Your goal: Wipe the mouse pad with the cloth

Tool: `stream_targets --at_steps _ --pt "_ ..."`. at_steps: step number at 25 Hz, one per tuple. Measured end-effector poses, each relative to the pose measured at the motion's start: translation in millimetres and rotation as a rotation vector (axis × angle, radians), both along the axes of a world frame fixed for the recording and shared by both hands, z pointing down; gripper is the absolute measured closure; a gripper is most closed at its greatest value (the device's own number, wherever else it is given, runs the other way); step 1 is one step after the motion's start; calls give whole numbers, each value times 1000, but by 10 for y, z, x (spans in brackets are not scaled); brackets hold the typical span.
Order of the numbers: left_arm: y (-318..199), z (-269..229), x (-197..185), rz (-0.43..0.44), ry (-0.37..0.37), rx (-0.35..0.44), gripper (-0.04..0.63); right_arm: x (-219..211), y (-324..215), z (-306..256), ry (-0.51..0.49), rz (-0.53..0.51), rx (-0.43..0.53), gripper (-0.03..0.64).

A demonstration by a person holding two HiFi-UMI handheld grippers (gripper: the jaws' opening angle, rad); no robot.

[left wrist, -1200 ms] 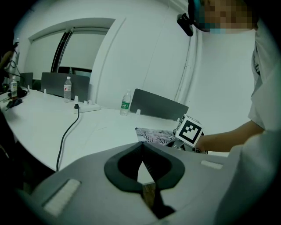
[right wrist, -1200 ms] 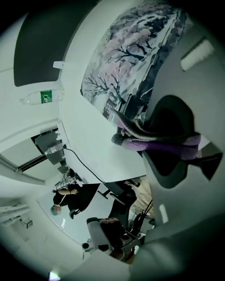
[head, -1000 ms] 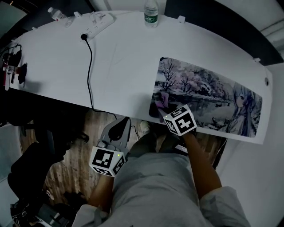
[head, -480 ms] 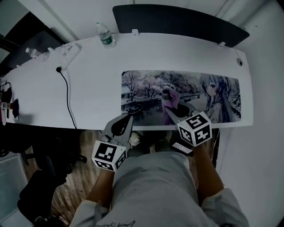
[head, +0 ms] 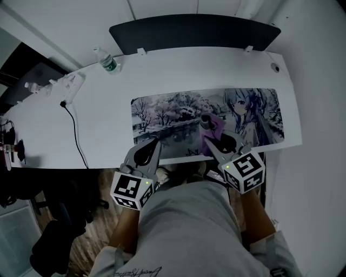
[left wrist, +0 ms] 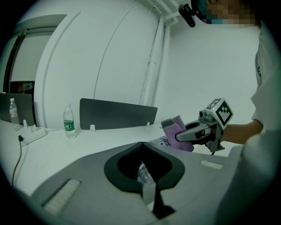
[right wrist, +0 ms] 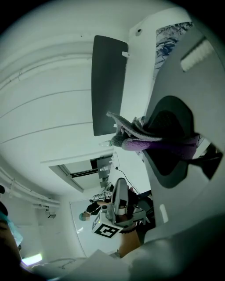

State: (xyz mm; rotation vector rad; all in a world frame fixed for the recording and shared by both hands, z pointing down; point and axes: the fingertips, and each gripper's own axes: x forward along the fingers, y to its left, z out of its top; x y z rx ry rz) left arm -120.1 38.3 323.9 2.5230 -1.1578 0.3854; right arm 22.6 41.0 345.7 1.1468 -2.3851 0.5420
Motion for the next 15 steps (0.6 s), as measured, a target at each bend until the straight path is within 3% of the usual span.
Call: stream_targets --at_steps 15 --pt "115 20 51 -47 -21 -13 575 149 -77 -280 -50 1 59 526"
